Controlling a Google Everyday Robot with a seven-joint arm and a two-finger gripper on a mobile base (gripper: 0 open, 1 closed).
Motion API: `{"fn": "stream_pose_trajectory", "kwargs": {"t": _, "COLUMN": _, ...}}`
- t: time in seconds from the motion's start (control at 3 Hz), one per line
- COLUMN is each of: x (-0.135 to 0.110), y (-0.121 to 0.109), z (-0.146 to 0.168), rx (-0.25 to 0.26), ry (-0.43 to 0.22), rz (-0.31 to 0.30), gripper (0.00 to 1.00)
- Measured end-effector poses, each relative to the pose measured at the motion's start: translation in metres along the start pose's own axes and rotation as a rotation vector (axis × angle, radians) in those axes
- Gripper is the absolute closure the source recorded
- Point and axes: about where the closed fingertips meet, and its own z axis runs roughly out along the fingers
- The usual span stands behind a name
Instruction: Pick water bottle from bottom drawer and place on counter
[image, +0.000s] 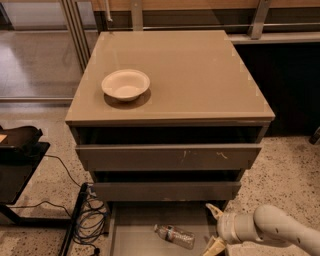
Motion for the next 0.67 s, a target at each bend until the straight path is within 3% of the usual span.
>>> {"fn": "stream_pose_trajectory", "kwargs": {"t": 0.33, "x": 0.039, "y": 0.009, "z": 0.045, "rx": -0.004, "ry": -0.013, "rz": 0.043, "gripper": 0.00}}
{"fn": "stream_pose_trajectory", "kwargs": {"t": 0.67, "x": 0.073, "y": 0.014, "z": 0.096, "rx": -0.031, "ry": 0.014, "rz": 0.099, "gripper": 0.00}}
